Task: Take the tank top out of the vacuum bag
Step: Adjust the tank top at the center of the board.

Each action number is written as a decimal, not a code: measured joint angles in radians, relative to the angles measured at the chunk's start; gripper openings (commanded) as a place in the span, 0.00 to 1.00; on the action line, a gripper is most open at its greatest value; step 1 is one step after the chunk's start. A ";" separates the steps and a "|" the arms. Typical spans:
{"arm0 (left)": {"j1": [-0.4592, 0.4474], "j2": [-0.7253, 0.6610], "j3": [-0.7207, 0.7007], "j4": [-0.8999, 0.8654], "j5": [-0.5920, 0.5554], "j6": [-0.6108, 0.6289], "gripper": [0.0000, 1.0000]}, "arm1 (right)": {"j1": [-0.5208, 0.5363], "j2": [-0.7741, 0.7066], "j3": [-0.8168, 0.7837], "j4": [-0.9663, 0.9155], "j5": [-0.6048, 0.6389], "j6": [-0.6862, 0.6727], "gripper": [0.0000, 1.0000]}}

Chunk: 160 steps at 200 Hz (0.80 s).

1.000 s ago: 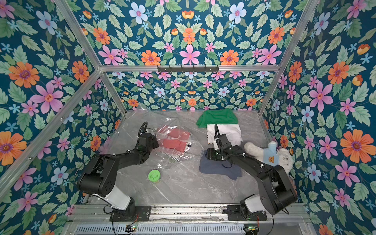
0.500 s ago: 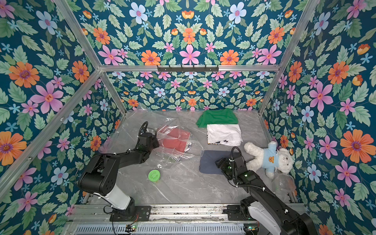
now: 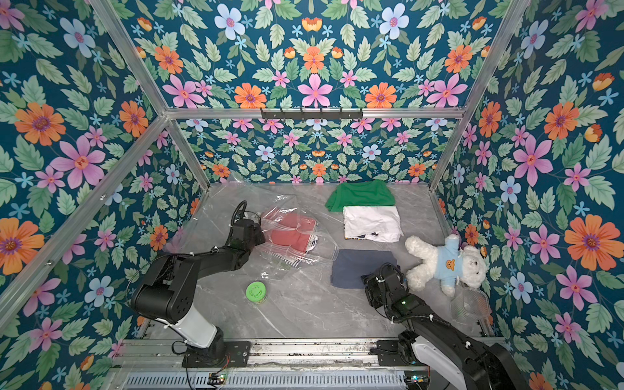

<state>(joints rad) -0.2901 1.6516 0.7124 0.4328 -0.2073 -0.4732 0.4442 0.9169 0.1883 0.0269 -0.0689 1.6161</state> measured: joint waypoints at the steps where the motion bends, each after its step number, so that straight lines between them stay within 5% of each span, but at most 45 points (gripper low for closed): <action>1: 0.000 0.000 0.000 0.000 0.000 0.000 0.00 | -0.002 0.002 0.000 0.002 0.000 0.000 0.43; 47: -0.001 -0.001 0.001 -0.002 -0.001 0.000 0.00 | -0.099 0.089 0.002 0.084 -0.033 0.002 0.22; 160: -0.003 -0.032 -0.013 -0.014 -0.001 0.000 0.00 | -0.215 0.348 0.128 0.217 -0.147 -0.103 0.25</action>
<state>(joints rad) -0.2928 1.6196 0.6991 0.4187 -0.2085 -0.4732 0.2291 1.2648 0.3161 0.2440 -0.2161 1.5127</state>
